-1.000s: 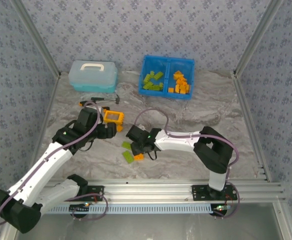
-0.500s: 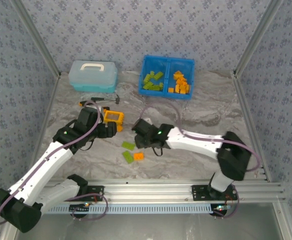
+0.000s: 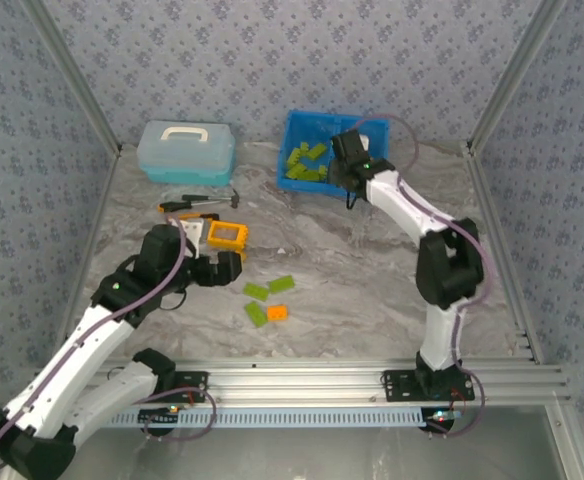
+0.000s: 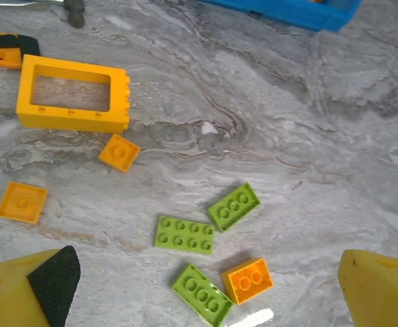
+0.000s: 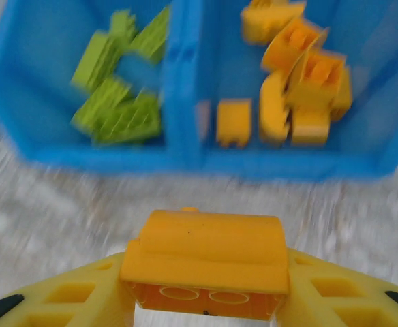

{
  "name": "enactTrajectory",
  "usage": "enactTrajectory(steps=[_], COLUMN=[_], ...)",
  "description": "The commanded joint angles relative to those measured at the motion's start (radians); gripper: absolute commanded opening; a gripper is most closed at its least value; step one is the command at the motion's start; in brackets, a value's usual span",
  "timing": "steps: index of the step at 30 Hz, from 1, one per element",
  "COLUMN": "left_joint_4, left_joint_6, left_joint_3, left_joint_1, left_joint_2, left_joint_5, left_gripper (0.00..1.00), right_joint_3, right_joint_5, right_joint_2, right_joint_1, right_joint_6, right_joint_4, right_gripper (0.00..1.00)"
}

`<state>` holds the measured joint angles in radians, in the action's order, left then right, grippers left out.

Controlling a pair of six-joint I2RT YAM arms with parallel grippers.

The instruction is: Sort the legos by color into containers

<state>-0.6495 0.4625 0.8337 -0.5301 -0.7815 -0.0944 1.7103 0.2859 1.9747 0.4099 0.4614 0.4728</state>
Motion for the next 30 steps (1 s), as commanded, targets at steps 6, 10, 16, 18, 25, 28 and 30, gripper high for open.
enactTrajectory(steps=[6, 10, 16, 18, 25, 28, 30], left_joint_4=[-0.061, -0.08, -0.068, -0.067, -0.104, -0.117, -0.116], left_joint_6=[0.074, 0.073, 0.051, 0.024, -0.089, -0.133, -0.159], left_joint_3=[-0.039, -0.04, -0.042, -0.039, -0.006, -0.007, -0.013], left_joint_1=[-0.001, -0.002, -0.002, -0.002, -0.001, -0.001, 0.0], left_joint_2=[0.154, 0.179, 0.173, 0.168, 0.164, 0.168, 0.173], left_joint_5=[0.004, 0.028, 0.051, 0.073, 0.193, 0.248, 0.266], left_gripper=[0.99, 0.99, 0.99, 0.99, 0.99, 0.99, 0.99], right_joint_3=[0.519, 0.731, 0.716, 0.584, -0.107, -0.319, -0.431], right_joint_5=[-0.053, -0.111, -0.084, -0.107, -0.198, -0.225, -0.261], right_joint_2=[0.356, 0.467, 0.355, 0.256, -0.256, -0.422, -0.497], right_joint_1=[-0.105, -0.129, -0.129, -0.119, 0.052, 0.194, 0.288], right_joint_6=[-0.02, -0.021, -0.071, -0.095, -0.166, -0.166, -0.172], right_joint_4=[0.211, 0.31, 0.359, 0.329, 0.165, 0.166, 0.166], right_gripper=[0.54, 0.68, 0.83, 0.83, 0.96, 1.0, 1.0])
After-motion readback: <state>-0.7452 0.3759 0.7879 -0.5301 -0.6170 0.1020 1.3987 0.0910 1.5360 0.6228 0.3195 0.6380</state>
